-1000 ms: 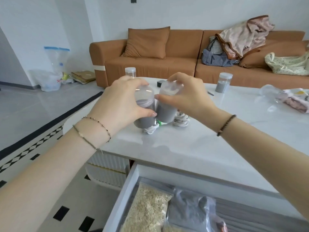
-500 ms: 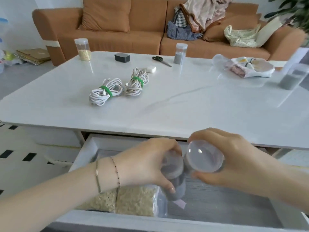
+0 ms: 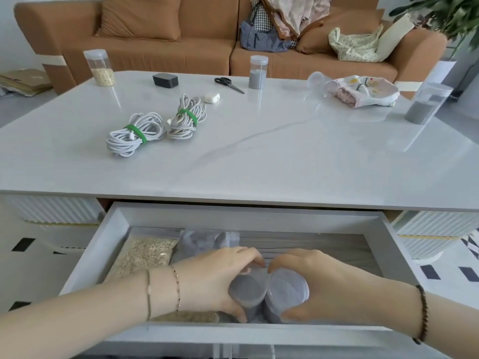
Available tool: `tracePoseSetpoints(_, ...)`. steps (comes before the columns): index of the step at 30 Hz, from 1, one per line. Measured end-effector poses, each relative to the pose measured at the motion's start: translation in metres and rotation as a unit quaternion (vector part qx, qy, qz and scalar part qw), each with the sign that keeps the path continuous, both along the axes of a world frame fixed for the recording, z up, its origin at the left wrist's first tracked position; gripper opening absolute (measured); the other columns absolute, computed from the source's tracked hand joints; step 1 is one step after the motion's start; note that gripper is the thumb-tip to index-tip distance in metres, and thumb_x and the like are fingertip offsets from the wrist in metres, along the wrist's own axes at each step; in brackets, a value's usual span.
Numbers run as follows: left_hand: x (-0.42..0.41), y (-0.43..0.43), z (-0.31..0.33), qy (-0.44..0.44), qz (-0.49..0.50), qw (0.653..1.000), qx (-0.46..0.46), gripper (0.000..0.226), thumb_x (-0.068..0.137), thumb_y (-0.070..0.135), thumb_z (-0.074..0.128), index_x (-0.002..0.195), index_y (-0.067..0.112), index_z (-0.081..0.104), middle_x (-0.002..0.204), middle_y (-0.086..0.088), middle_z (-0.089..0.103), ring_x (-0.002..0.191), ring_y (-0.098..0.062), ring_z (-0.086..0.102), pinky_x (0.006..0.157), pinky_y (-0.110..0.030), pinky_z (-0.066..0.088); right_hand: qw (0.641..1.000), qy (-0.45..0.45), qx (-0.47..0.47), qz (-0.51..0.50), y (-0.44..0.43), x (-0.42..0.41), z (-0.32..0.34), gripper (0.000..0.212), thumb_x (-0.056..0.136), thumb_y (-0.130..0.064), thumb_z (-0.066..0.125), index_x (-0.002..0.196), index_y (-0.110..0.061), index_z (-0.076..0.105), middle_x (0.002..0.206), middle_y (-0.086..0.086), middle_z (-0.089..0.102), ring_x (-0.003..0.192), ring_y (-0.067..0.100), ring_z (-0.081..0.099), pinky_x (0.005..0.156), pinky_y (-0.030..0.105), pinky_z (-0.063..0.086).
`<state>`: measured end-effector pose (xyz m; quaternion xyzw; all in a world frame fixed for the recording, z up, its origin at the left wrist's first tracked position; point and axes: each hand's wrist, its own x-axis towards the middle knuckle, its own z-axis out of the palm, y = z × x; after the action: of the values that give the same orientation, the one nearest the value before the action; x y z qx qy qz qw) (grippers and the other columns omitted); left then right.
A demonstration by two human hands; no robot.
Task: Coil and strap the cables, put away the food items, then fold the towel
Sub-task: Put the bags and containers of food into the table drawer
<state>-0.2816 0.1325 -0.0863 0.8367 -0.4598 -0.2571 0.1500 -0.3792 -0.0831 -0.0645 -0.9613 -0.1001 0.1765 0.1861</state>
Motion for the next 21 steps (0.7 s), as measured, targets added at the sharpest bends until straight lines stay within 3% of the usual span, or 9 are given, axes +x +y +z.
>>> tracePoseSetpoints(4, 0.002, 0.013, 0.003, 0.101, 0.023, 0.995, 0.001, 0.068, 0.084, 0.056, 0.073, 0.142, 0.033, 0.045, 0.137, 0.018, 0.054, 0.122, 0.002, 0.052, 0.105, -0.027, 0.044, 0.998, 0.055, 0.002, -0.013, 0.001, 0.002, 0.006, 0.058, 0.072, -0.064, 0.074, 0.122, -0.046, 0.05, 0.116, -0.022, 0.055, 0.104, 0.001, 0.052, 0.09, 0.03, 0.05)
tracePoseSetpoints(7, 0.006, 0.016, 0.003, 0.139, 0.049, 0.989, 0.002, 0.042, 0.1, 0.049, 0.054, 0.14, 0.034, 0.052, 0.137, 0.017, 0.058, 0.125, 0.003, 0.052, 0.111, -0.028, 0.039, 0.996, 0.078, 0.015, -0.037, 0.003, 0.001, 0.006, 0.047, 0.077, -0.063, 0.069, 0.118, -0.045, 0.054, 0.105, -0.015, 0.062, 0.094, 0.007, 0.059, 0.085, 0.032, 0.054)
tracePoseSetpoints(10, 0.006, 0.014, 0.0, 0.154, 0.058, 0.986, 0.024, 0.038, 0.102, 0.035, 0.053, 0.14, 0.031, 0.054, 0.136, 0.014, 0.061, 0.125, -0.001, 0.053, 0.111, -0.029, 0.038, 0.996, 0.078, 0.021, -0.034, 0.004, -0.002, 0.005, 0.04, 0.082, -0.057, 0.067, 0.117, -0.043, 0.056, 0.099, -0.016, 0.064, 0.09, 0.004, 0.061, 0.082, 0.026, 0.054)
tracePoseSetpoints(13, 0.003, 0.011, -0.001, 0.129, 0.047, 0.99, 0.034, 0.038, 0.103, 0.035, 0.052, 0.14, 0.027, 0.054, 0.133, 0.006, 0.063, 0.117, -0.006, 0.057, 0.102, -0.023, 0.042, 0.997, 0.065, 0.027, -0.025, 0.007, -0.002, 0.008, 0.036, 0.086, -0.05, 0.066, 0.119, -0.037, 0.059, 0.089, -0.022, 0.06, 0.08, -0.007, 0.056, 0.074, 0.01, 0.047)
tracePoseSetpoints(16, 0.002, 0.008, -0.001, 0.119, 0.052, 0.991, 0.03, 0.04, 0.105, 0.036, 0.049, 0.143, 0.025, 0.05, 0.136, 0.001, 0.061, 0.111, -0.005, 0.053, 0.084, -0.011, 0.036, 0.998, 0.055, 0.03, -0.028, 0.008, -0.002, 0.01, 0.036, 0.085, -0.051, 0.066, 0.119, -0.039, 0.058, 0.098, -0.019, 0.065, 0.086, -0.001, 0.058, 0.074, 0.013, 0.047)
tracePoseSetpoints(19, 0.0, 0.008, 0.002, 0.114, 0.05, 0.992, 0.015, 0.044, 0.104, 0.032, 0.052, 0.148, 0.026, 0.046, 0.145, 0.002, 0.055, 0.126, -0.009, 0.051, 0.101, -0.016, 0.037, 0.998, 0.056, 0.006, -0.011, 0.008, -0.003, 0.015, 0.04, 0.087, -0.052, 0.064, 0.124, -0.04, 0.056, 0.103, -0.019, 0.063, 0.091, -0.003, 0.057, 0.076, 0.013, 0.047)
tracePoseSetpoints(21, 0.0, 0.009, 0.012, 0.117, 0.062, 0.991, -0.035, 0.049, 0.1, 0.022, 0.06, 0.147, 0.029, 0.047, 0.144, 0.009, 0.056, 0.128, -0.004, 0.052, 0.11, -0.021, 0.038, 0.999, 0.034, -0.022, 0.007, 0.009, 0.003, 0.025, 0.047, 0.089, -0.056, 0.061, 0.132, -0.041, 0.052, 0.121, -0.021, 0.061, 0.107, -0.004, 0.056, 0.09, 0.018, 0.047)
